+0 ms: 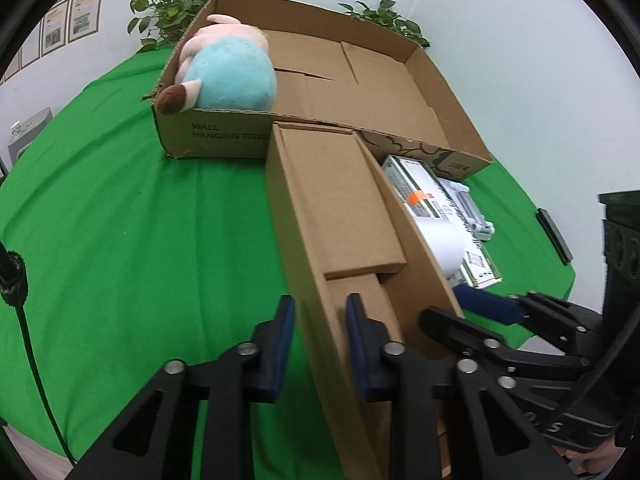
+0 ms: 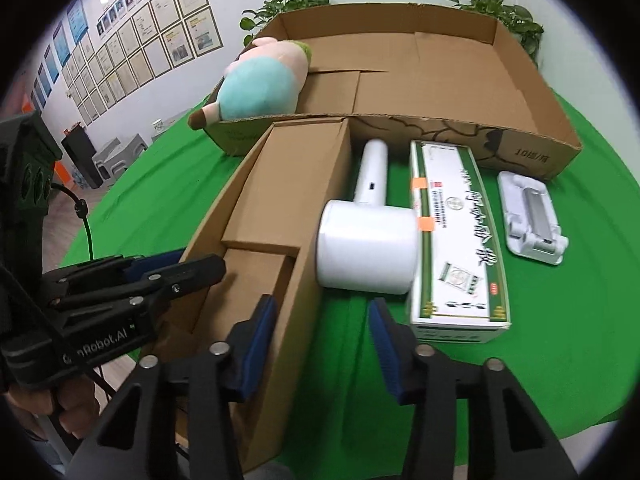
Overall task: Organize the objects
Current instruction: 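Move the left gripper to the long cardboard tray box and grasp its wall, then lift the tray box with the left gripper and carry it into the large box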
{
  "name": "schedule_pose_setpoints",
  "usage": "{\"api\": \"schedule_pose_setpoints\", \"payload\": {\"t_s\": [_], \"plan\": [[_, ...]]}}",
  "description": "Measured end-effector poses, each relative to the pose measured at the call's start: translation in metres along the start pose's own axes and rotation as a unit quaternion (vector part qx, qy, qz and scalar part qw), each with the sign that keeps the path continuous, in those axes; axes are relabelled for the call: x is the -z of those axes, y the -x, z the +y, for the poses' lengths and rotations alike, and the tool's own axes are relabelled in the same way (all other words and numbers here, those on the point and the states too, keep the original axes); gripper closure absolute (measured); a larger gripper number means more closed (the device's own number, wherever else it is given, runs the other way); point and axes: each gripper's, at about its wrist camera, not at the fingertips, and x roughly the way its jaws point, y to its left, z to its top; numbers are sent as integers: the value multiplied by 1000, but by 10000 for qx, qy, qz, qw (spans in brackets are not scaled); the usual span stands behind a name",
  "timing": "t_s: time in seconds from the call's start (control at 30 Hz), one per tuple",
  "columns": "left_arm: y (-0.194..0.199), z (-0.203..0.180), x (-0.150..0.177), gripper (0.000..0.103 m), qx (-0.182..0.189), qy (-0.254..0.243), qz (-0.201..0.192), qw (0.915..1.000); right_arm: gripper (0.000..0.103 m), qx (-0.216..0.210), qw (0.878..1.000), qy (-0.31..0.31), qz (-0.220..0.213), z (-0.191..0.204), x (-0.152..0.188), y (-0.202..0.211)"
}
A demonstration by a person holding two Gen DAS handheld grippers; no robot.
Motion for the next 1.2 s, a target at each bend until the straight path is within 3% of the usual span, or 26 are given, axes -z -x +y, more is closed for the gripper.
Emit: {"api": "schedule_pose_setpoints", "payload": {"t_s": [0.1,0.17,0.53,0.9,1.2], "plan": [[1,-7,1,87,-164,-117,-9,9998,71,-133,9998,-96,108,1,0,-4],[3,-7,2,87,-176,-110,5,9998,85,-253,9995,-100,155,5,0,-6],[13,-11,8,90,-213,-51,-114,9997,85,-309,9993,-88,180,11,9,2],[67,-38,-13,90,-421,-510,-990,9929,87,-283,9963,-32,-810,18,-5,48],[66,-55,-56,90,-342,-710,-1198,9897,88,-27,9923,27,-1239,6,-40,57]]}}
